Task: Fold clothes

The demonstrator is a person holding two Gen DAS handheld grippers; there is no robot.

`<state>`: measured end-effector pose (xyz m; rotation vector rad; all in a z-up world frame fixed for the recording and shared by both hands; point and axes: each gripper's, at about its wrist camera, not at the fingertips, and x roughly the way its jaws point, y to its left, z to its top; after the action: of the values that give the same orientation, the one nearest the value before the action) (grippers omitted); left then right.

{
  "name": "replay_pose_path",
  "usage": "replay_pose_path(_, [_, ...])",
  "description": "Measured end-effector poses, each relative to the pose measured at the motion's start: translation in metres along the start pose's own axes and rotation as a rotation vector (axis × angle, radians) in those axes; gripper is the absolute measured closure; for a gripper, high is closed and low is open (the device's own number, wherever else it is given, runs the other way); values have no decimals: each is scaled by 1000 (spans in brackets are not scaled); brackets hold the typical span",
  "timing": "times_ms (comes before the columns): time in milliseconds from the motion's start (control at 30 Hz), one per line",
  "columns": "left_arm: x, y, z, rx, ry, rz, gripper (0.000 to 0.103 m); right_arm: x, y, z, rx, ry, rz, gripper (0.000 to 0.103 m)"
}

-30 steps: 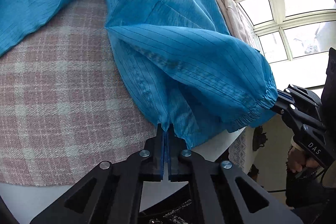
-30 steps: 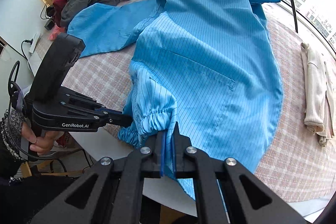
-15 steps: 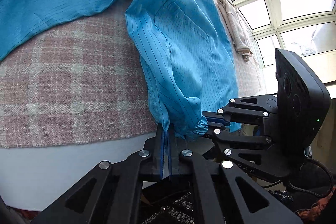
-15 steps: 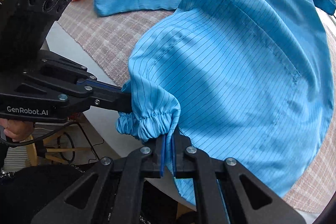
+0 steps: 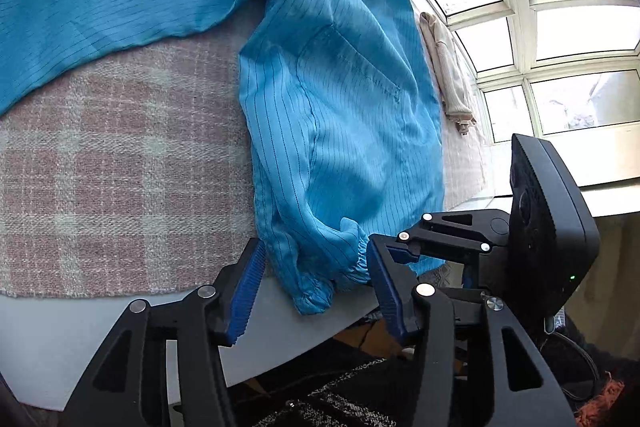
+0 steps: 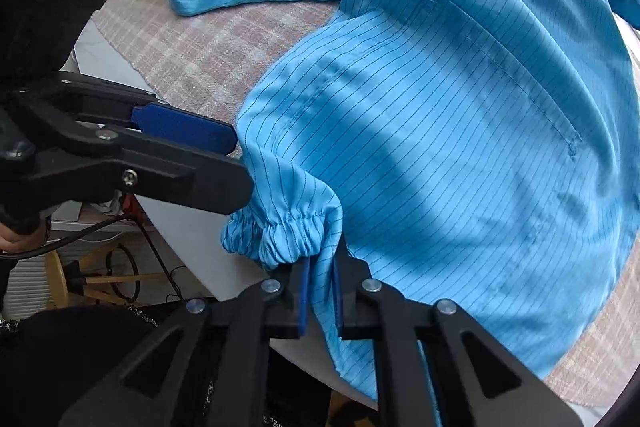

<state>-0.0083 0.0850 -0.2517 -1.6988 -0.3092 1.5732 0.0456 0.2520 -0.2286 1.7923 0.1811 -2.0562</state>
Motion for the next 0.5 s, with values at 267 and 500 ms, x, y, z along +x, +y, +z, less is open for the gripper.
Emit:
replay_pose_path(267, [16, -11, -1, 64, 4, 80, 97, -63, -18, 2, -40, -29, 12, 80])
replay_pose_path(500, [16, -23, -6, 108, -13, 126, 97, -126, -79, 143, 28, -253, -149, 48])
